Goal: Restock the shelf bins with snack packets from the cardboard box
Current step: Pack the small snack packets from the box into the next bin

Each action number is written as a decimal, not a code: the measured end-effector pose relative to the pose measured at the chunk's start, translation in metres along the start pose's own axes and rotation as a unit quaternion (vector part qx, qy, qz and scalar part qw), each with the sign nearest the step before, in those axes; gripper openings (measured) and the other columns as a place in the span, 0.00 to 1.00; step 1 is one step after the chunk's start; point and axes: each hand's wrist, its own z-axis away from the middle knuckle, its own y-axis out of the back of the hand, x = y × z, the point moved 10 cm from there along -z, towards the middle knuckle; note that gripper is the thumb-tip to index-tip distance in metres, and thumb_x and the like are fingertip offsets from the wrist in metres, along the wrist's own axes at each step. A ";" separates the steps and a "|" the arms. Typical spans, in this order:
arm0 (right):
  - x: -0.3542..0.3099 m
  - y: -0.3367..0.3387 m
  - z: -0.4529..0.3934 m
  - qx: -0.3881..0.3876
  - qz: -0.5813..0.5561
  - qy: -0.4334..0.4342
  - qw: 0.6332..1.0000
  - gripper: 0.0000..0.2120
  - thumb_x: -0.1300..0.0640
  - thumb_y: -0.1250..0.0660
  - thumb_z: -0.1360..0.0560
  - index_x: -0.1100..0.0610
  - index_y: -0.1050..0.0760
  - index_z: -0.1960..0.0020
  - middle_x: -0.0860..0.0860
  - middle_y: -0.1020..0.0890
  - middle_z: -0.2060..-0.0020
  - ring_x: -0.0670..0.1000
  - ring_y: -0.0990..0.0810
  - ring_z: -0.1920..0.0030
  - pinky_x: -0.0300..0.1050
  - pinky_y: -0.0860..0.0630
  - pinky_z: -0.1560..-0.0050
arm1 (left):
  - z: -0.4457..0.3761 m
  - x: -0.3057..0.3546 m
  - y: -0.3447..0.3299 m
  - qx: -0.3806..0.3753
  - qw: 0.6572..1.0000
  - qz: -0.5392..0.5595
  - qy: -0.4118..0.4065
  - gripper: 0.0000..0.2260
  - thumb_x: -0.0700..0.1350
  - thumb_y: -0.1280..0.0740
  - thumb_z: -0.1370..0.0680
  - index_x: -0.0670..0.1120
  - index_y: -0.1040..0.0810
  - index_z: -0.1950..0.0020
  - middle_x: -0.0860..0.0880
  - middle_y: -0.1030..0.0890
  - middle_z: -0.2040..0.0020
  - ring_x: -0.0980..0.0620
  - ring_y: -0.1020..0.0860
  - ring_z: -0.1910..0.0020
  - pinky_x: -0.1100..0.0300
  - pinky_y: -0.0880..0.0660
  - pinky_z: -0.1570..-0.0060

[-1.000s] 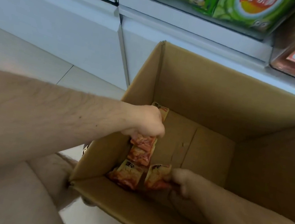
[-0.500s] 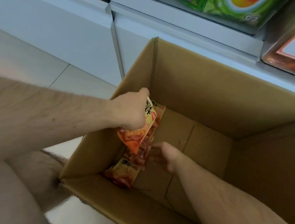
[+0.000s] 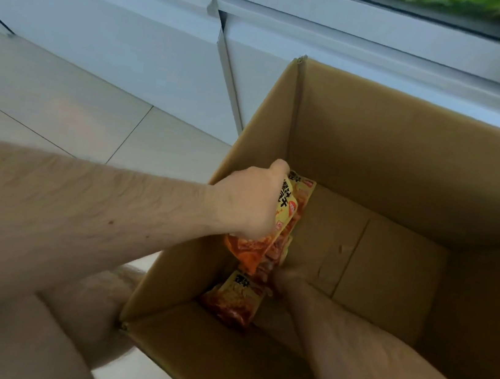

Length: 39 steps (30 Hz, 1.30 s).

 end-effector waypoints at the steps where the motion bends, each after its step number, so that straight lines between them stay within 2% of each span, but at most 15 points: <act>1: -0.006 0.002 0.015 0.019 0.001 0.000 1.000 0.26 0.45 0.28 0.28 0.59 0.25 0.36 0.53 0.19 0.47 0.50 0.19 0.52 0.38 0.21 0.61 | 0.001 0.000 0.001 0.005 1.000 0.007 0.002 0.34 0.38 0.30 0.24 0.48 0.45 0.25 0.46 0.21 0.48 0.50 0.21 0.59 0.54 0.19 0.61; 3: -0.004 0.003 0.023 0.050 -0.034 -0.012 0.998 0.28 0.44 0.24 0.32 0.62 0.24 0.41 0.55 0.19 0.47 0.54 0.18 0.49 0.46 0.18 0.51 | 0.002 -0.001 0.003 0.015 1.000 0.021 0.002 0.34 0.38 0.30 0.24 0.48 0.45 0.25 0.47 0.21 0.49 0.51 0.22 0.60 0.55 0.20 0.61; 5: -0.012 0.003 0.032 0.058 -0.030 -0.009 0.998 0.18 0.48 0.25 0.28 0.61 0.25 0.52 0.54 0.20 0.54 0.52 0.19 0.54 0.39 0.21 0.58 | 0.004 -0.001 0.004 0.023 0.999 0.024 -0.007 0.34 0.39 0.30 0.24 0.48 0.46 0.24 0.48 0.22 0.51 0.52 0.22 0.62 0.57 0.21 0.65; 9: -0.015 0.032 0.054 0.090 0.070 -0.028 0.993 0.22 0.46 0.29 0.25 0.61 0.23 0.39 0.55 0.19 0.42 0.52 0.19 0.47 0.33 0.24 0.60 | 0.008 0.004 0.000 0.021 0.999 0.003 -0.025 0.35 0.38 0.30 0.24 0.49 0.46 0.25 0.50 0.24 0.56 0.52 0.23 0.64 0.61 0.26 0.71; 11: -0.020 0.050 0.065 0.084 0.073 -0.006 0.994 0.20 0.51 0.32 0.22 0.63 0.26 0.36 0.55 0.21 0.39 0.53 0.19 0.46 0.33 0.24 0.58 | 0.007 0.003 -0.001 0.016 1.000 0.011 -0.024 0.35 0.38 0.30 0.24 0.49 0.47 0.24 0.49 0.23 0.56 0.51 0.22 0.63 0.57 0.23 0.68; 14: -0.017 0.090 0.103 0.064 0.035 0.002 0.997 0.04 0.63 0.34 0.22 0.62 0.22 0.50 0.58 0.19 0.56 0.51 0.24 0.67 0.42 0.28 0.71 | 0.003 -0.002 -0.004 0.009 0.996 0.084 0.002 0.36 0.35 0.34 0.24 0.49 0.49 0.23 0.45 0.21 0.55 0.49 0.21 0.61 0.52 0.22 0.65; 15: -0.015 0.107 0.118 0.080 0.024 0.000 0.996 0.04 0.64 0.34 0.23 0.62 0.22 0.55 0.57 0.20 0.61 0.50 0.26 0.70 0.42 0.30 0.72 | 0.002 -0.002 -0.004 0.010 0.993 0.119 0.012 0.36 0.34 0.36 0.24 0.50 0.50 0.22 0.45 0.22 0.55 0.49 0.22 0.62 0.54 0.23 0.66; 19: -0.020 0.162 0.193 0.101 -0.068 0.018 0.992 0.06 0.62 0.36 0.21 0.58 0.20 0.53 0.54 0.18 0.61 0.50 0.23 0.64 0.44 0.27 0.61 | 0.006 0.006 -0.007 0.010 0.972 0.233 0.020 0.36 0.32 0.41 0.21 0.61 0.52 0.22 0.48 0.30 0.64 0.53 0.31 0.70 0.61 0.31 0.72; 21: -0.028 0.179 0.234 0.086 -0.124 0.031 0.988 0.06 0.60 0.36 0.21 0.56 0.20 0.50 0.53 0.15 0.57 0.49 0.20 0.59 0.47 0.24 0.51 | 0.011 0.018 -0.009 -0.015 0.961 0.277 0.006 0.39 0.29 0.39 0.23 0.62 0.48 0.22 0.46 0.25 0.61 0.51 0.27 0.68 0.61 0.33 0.75; 24: -0.046 0.194 0.285 0.055 -0.174 0.089 0.979 0.07 0.60 0.36 0.20 0.54 0.21 0.46 0.49 0.16 0.61 0.47 0.21 0.63 0.45 0.26 0.55 | 0.019 0.039 -0.001 -0.005 0.944 0.331 -0.013 0.35 0.29 0.38 0.24 0.57 0.40 0.24 0.46 0.23 0.50 0.49 0.23 0.58 0.62 0.30 0.73; 27: -0.062 0.193 0.330 0.021 -0.170 0.152 0.973 0.05 0.59 0.36 0.20 0.53 0.22 0.47 0.47 0.17 0.64 0.45 0.23 0.66 0.42 0.31 0.59 | 0.032 0.069 0.014 0.016 0.916 0.398 -0.055 0.36 0.29 0.40 0.25 0.56 0.41 0.23 0.47 0.23 0.52 0.51 0.23 0.60 0.62 0.27 0.72; 29: -0.068 0.187 0.350 0.012 -0.142 0.180 0.973 0.06 0.58 0.35 0.21 0.54 0.21 0.46 0.47 0.18 0.62 0.45 0.24 0.66 0.42 0.33 0.60 | 0.043 0.091 0.020 0.010 0.893 0.440 -0.091 0.37 0.28 0.38 0.26 0.55 0.42 0.22 0.49 0.23 0.50 0.53 0.23 0.57 0.54 0.20 0.56; 31: -0.070 0.186 0.362 0.037 -0.114 0.196 0.973 0.06 0.59 0.34 0.21 0.55 0.21 0.45 0.48 0.18 0.63 0.44 0.25 0.67 0.41 0.34 0.63 | 0.052 0.108 0.024 -0.009 0.864 0.491 -0.113 0.39 0.26 0.39 0.27 0.57 0.42 0.23 0.50 0.23 0.46 0.51 0.23 0.51 0.45 0.23 0.42; 34: -0.074 0.191 0.375 0.091 -0.094 0.217 0.967 0.03 0.59 0.32 0.22 0.57 0.20 0.49 0.50 0.18 0.64 0.45 0.25 0.69 0.40 0.33 0.65 | 0.064 0.121 0.029 -0.026 0.832 0.540 -0.128 0.38 0.24 0.41 0.27 0.60 0.39 0.27 0.47 0.22 0.44 0.47 0.22 0.44 0.43 0.22 0.42; 39: -0.090 0.195 0.394 0.131 -0.015 0.274 0.953 0.07 0.57 0.27 0.26 0.58 0.21 0.50 0.51 0.16 0.64 0.46 0.22 0.68 0.39 0.27 0.66 | 0.076 0.126 0.043 0.041 0.846 0.500 -0.180 0.40 0.29 0.29 0.28 0.61 0.39 0.27 0.51 0.19 0.44 0.54 0.18 0.46 0.52 0.19 0.47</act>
